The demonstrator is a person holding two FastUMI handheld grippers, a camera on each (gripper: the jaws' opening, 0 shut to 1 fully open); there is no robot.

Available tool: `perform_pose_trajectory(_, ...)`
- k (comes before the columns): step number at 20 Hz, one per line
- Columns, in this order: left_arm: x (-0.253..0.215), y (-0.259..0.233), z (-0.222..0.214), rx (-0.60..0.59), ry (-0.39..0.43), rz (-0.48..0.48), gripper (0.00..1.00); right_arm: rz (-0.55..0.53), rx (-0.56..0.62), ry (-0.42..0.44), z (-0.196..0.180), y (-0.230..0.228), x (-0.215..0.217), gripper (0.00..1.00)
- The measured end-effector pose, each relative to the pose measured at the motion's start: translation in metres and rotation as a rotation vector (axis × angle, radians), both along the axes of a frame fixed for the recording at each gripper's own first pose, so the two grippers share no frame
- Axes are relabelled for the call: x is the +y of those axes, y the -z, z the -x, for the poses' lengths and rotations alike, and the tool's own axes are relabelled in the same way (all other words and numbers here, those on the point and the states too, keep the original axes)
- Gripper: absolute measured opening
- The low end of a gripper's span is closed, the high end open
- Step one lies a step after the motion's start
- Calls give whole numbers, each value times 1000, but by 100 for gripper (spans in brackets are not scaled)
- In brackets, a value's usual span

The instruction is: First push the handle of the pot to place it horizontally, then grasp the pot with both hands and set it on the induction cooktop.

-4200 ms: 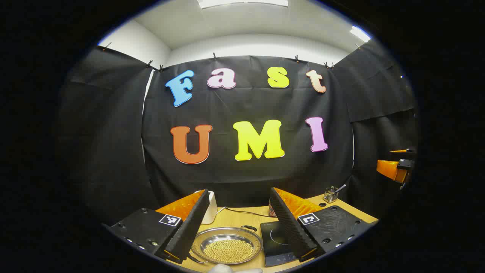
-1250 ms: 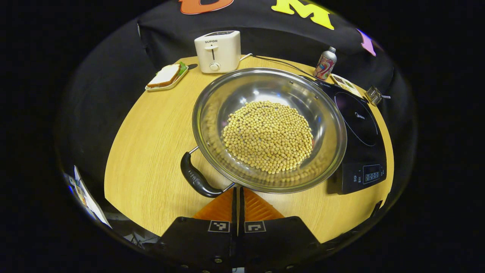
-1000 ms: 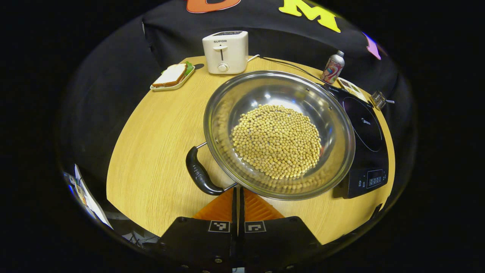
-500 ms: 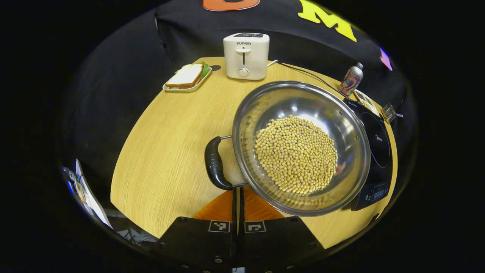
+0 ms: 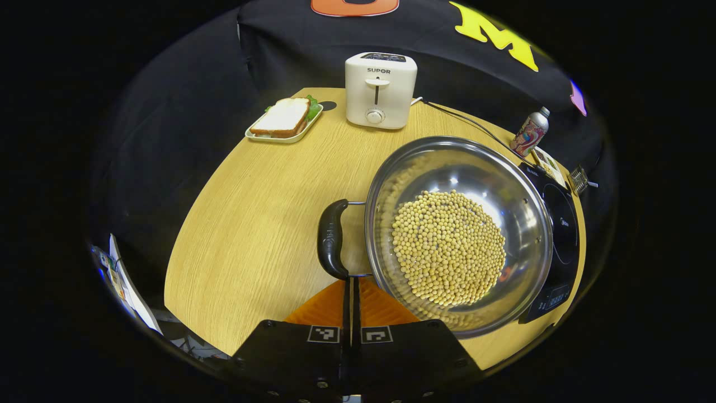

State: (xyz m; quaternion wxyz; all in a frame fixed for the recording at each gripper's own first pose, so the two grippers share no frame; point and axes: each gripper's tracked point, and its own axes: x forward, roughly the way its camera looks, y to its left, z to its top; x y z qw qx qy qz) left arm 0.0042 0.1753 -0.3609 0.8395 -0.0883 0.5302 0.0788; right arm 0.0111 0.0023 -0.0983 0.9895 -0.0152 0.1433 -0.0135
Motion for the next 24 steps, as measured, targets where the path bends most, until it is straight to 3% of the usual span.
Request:
perform_pose_trajectory(3, 9, 2, -9, 0, -7, -4, 0, 4, 2, -4, 0, -2, 3, 97)
perform_pose_trajectory(4, 12, 2, -11, 3, -14, -4, 10, 6, 2, -3, 0, -1, 3, 97)
perform_pose_trajectory(5, 14, 2, -14, 5, -18, -2, 0, 6, 3, -3, 1, -1, 3, 97)
perform_pose_trajectory(16, 23, 1, -30, 4, 3, -11, 0, 6, 13, 10, 8, 5, 4, 97)
perform_pose_trajectory(24, 29, -32, -30, -172, 47, -29, 2, -20, 47, -57, -3, 21, 40, 97)
